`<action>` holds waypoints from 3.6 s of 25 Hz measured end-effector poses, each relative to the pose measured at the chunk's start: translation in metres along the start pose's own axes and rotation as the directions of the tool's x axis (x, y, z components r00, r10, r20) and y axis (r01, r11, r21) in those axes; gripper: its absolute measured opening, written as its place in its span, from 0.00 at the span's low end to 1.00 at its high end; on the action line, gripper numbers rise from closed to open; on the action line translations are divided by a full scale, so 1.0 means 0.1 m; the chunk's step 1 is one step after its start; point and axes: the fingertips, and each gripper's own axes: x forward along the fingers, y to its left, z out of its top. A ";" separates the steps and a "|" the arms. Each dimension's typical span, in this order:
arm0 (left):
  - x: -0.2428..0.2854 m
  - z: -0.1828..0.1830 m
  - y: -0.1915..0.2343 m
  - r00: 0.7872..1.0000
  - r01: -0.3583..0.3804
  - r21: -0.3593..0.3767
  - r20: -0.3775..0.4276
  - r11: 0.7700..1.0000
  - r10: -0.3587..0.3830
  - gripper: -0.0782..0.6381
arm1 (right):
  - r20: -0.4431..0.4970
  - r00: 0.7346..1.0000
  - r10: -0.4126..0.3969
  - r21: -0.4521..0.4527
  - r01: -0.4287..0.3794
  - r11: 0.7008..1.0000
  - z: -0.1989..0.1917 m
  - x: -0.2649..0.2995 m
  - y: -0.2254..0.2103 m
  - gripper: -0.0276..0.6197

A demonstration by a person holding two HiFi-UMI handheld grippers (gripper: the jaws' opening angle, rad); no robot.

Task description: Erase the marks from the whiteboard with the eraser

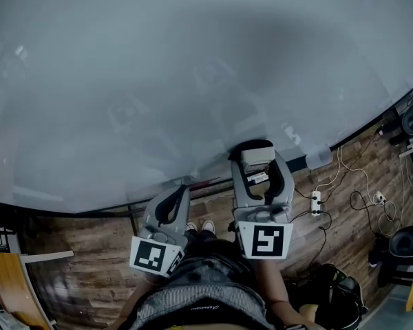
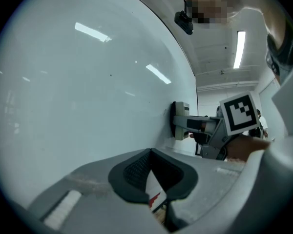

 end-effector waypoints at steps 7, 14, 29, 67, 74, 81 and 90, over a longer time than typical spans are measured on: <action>-0.02 0.09 -0.05 0.999 0.042 0.003 -0.004 0.999 -0.042 0.11 | 0.021 1.000 -0.015 0.022 0.015 1.000 0.12 -0.01 0.05 0.45; -0.23 0.02 0.12 0.999 0.051 0.000 0.006 0.999 -0.051 0.11 | 0.035 0.999 0.017 0.016 -0.017 1.000 0.14 0.01 0.47 0.45; 0.17 -0.14 -0.18 0.996 0.079 0.017 -0.044 0.997 -0.078 0.11 | 0.077 0.995 0.061 0.025 -0.063 0.998 0.14 0.01 0.25 0.46; 2.45 -0.14 -2.12 0.995 0.081 0.004 -0.058 0.997 -0.080 0.11 | 0.030 0.997 -0.078 0.022 0.077 0.997 -0.49 -0.08 -3.47 0.45; 2.59 -0.14 -2.19 0.995 0.072 -0.008 -0.069 0.997 -0.073 0.11 | 0.037 0.996 -0.085 0.104 0.081 0.991 -0.59 -0.07 -3.82 0.46; 2.64 -0.13 -2.31 0.996 0.063 -0.004 -0.068 0.998 -0.063 0.11 | 0.034 0.992 -0.121 0.139 0.116 0.984 -0.65 -0.19 -4.29 0.45; 2.66 -0.12 -2.23 0.997 0.053 0.010 -0.064 0.999 -0.053 0.11 | 0.039 0.994 -0.106 0.167 0.098 0.981 -0.70 -0.17 -4.44 0.45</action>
